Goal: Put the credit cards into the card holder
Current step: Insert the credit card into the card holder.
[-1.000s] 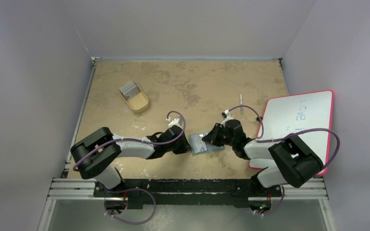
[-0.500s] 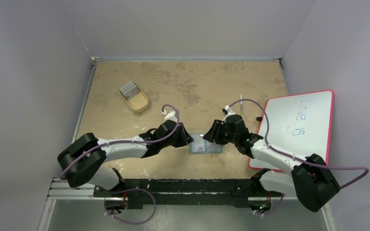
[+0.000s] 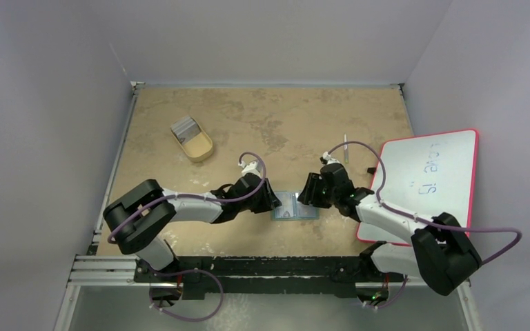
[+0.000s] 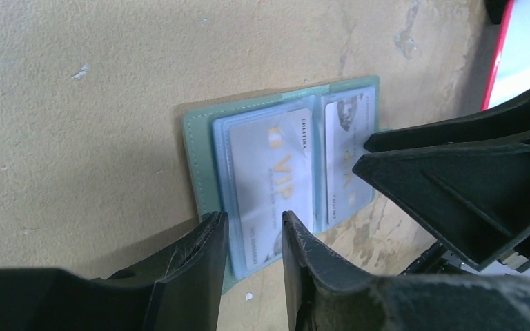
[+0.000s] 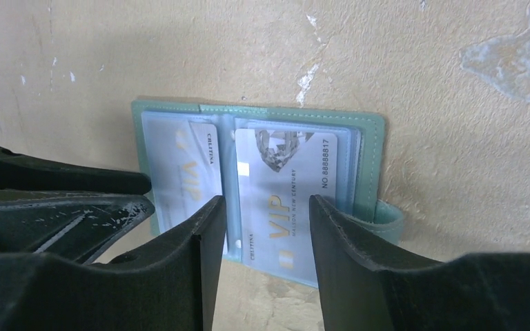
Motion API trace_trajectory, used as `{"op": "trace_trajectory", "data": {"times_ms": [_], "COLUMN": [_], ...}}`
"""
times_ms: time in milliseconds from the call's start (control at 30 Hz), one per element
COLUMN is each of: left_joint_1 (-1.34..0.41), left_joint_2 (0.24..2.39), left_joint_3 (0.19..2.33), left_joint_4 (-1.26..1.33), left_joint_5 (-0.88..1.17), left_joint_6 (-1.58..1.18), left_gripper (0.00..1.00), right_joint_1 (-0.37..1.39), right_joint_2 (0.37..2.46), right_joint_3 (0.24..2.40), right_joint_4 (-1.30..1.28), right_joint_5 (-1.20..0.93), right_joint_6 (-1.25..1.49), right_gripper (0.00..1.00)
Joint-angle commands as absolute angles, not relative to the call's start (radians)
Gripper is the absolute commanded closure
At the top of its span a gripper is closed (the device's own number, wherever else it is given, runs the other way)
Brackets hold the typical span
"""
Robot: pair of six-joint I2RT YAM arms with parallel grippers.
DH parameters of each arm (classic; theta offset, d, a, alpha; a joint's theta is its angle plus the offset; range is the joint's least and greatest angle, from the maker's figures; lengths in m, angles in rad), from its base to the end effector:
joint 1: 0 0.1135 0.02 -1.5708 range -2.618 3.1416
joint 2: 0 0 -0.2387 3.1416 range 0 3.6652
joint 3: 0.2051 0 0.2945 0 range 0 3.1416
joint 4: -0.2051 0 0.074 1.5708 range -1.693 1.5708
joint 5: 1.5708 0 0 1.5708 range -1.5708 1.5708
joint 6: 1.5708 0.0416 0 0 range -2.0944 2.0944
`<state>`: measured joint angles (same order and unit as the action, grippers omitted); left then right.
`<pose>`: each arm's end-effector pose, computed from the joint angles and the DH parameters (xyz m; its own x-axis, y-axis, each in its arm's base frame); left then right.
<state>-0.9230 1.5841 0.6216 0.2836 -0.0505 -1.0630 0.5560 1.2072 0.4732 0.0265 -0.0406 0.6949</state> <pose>0.1991 -0.2596 0.0773 -0.8594 -0.3105 -0.4061 0.0446 0.7458 -0.6647 0.2346 0.1477 0.1129 -0.7785 0.2695 -0.5669 -0.0717 0.8590 0.5069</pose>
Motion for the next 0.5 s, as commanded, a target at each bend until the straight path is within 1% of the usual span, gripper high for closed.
{"op": "trace_trajectory", "data": {"times_ms": [0, 200, 467], "left_joint_1": [-0.922, -0.922, -0.922], "left_joint_2": [1.602, 1.631, 1.627], "left_joint_3": [0.659, 0.678, 0.688], "left_joint_4": [0.345, 0.348, 0.402], "left_joint_5": [-0.080, -0.078, -0.036], "left_joint_6": [-1.058, -1.049, -1.051], "left_gripper": [0.66, 0.66, 0.66], "right_joint_1": [0.554, 0.554, 0.554], "right_joint_2": [1.232, 1.224, 1.224], "right_joint_3": [0.515, 0.505, 0.459], "right_joint_4": [-0.027, -0.036, 0.008], "right_joint_5": [0.036, 0.061, 0.032], "right_joint_6": [0.698, 0.725, 0.766], "right_gripper": [0.48, 0.45, 0.45]}}
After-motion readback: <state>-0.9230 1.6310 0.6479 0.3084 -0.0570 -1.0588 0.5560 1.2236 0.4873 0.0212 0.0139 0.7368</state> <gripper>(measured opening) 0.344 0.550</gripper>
